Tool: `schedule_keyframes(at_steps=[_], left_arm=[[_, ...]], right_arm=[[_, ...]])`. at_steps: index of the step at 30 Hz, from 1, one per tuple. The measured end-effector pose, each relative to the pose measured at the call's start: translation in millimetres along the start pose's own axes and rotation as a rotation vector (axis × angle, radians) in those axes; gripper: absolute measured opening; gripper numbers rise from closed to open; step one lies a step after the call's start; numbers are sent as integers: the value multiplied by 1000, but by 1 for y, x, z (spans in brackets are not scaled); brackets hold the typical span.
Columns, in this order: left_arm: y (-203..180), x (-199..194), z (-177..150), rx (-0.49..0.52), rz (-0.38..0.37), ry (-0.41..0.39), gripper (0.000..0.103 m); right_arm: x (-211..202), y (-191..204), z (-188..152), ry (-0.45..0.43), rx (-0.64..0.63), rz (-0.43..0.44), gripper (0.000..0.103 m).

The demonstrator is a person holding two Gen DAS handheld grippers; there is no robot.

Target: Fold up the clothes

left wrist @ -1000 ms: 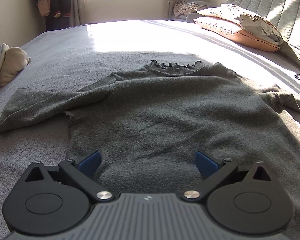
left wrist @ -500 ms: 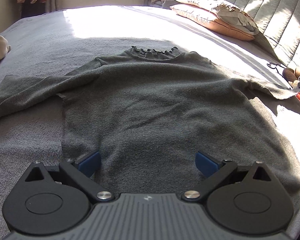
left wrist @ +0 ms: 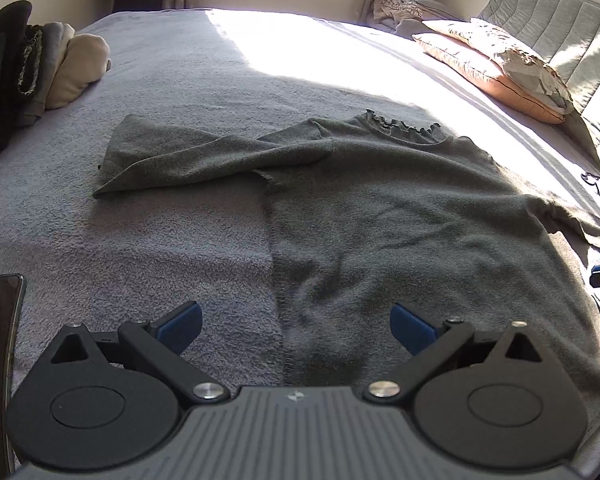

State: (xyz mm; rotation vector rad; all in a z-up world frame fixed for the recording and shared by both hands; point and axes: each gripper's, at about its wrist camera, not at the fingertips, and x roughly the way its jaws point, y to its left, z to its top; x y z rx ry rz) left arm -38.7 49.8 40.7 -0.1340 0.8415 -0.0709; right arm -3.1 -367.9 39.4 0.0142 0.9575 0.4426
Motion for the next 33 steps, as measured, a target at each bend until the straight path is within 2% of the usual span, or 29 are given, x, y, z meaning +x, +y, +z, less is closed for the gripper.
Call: schedule_keyframes(at_steps=[4, 6, 10, 11, 12, 13, 14, 15, 18, 20, 22, 27, 28, 30, 31, 32, 33], left_arm=[[19, 3, -4, -83, -65, 48, 100], [13, 2, -3, -55, -67, 49, 99], [-4, 6, -7, 5, -99, 56, 90], [-8, 6, -9, 27, -94, 51, 78], [-13, 7, -11, 52, -86, 46, 58], [-15, 7, -13, 75, -77, 41, 46], [-14, 7, -13, 72, -90, 44, 17], [-10, 7, -12, 44, -121, 57, 6], [1, 2, -7, -2, -167, 72, 5], [7, -8, -2, -19, -198, 53, 5], [12, -16, 2, -22, -221, 37, 5], [12, -17, 3, 27, -205, 49, 6], [12, -16, 3, 39, -197, 52, 8], [13, -16, 4, 47, -177, 44, 12], [14, -17, 6, 51, -166, 34, 12], [15, -20, 8, 55, -153, 10, 14], [17, -23, 11, 59, -140, -14, 17]], right_arm=[[15, 3, -12, 46, 9, 0, 37], [13, 2, -15, 37, 36, 16, 22], [9, 0, -21, 17, 118, 33, 12], [7, 1, -23, 9, 134, 28, 8], [5, 2, -26, 1, 149, 22, 6], [3, 5, -29, -12, 163, 11, 4], [0, 7, -32, -25, 176, 0, 4], [-2, 10, -35, -38, 189, -10, 4], [-13, 17, -46, -80, 234, -11, 3], [-28, 24, -54, -132, 282, 21, 3], [-31, 26, -59, -143, 313, 30, 3], [-37, 29, -70, -165, 389, 48, 4], [-30, 27, -69, -139, 392, 17, 4], [-22, 22, -65, -114, 370, -43, 13], [-25, 16, -63, -137, 384, -31, 15], [-32, 4, -61, -172, 434, -26, 27], [-39, -8, -58, -207, 486, -25, 49]])
